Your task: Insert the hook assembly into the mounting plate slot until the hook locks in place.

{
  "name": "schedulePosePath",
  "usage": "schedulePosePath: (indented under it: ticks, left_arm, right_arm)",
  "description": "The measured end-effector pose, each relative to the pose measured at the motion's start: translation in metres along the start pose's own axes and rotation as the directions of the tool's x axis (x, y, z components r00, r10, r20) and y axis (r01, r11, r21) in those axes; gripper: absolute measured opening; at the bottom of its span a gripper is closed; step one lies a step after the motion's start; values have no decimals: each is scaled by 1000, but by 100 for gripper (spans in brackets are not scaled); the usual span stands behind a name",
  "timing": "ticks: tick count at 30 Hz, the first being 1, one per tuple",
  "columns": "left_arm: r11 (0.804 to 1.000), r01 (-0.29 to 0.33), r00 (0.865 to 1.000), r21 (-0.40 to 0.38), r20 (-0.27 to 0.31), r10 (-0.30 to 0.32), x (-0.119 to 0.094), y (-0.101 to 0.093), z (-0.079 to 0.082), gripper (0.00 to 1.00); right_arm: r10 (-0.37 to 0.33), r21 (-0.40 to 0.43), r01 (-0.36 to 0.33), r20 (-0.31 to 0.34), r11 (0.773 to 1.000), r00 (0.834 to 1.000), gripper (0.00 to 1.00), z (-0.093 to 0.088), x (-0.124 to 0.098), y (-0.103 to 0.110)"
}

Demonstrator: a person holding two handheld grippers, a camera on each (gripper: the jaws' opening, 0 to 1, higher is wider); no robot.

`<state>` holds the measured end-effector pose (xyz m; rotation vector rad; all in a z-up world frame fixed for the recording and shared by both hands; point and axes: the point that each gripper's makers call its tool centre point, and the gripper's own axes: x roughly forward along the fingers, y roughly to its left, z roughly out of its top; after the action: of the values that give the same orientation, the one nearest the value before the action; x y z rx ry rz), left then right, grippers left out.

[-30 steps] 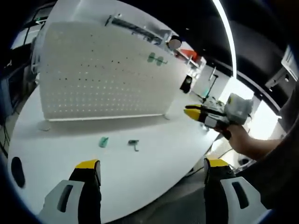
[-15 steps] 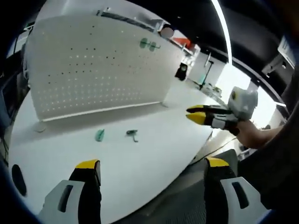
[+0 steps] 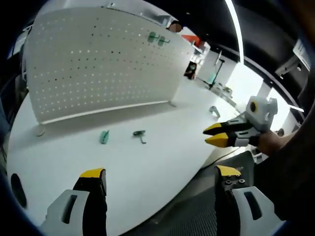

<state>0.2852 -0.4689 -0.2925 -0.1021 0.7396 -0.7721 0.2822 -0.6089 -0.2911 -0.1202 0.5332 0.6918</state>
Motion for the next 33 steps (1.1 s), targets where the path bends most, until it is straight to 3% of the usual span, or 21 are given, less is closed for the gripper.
schedulePosePath:
  ticks: [5, 8, 19, 30, 33]
  left_arm:
    - [992, 38, 994, 118, -111, -24, 8, 0, -12, 89]
    - [982, 50, 990, 180, -142, -24, 17, 3, -12, 89]
    - [977, 130, 985, 167, -135, -108, 62, 11, 10, 88]
    - [962, 162, 976, 221, -177, -124, 103, 17, 16, 84]
    - [964, 190, 970, 185, -188, -155, 112, 16, 17, 83]
  right_arm:
    - [0, 50, 1, -7, 999, 1000, 14, -8, -3, -1]
    - [4, 91, -3, -10, 996, 1000, 13, -12, -4, -3]
    - [-25, 130, 27, -12, 991, 1000, 13, -15, -4, -13]
    - [-19, 151, 23, -25, 988, 999, 13, -16, -1, -15]
    - [-18, 155, 21, -22, 988, 1000, 13, -14, 1, -15]
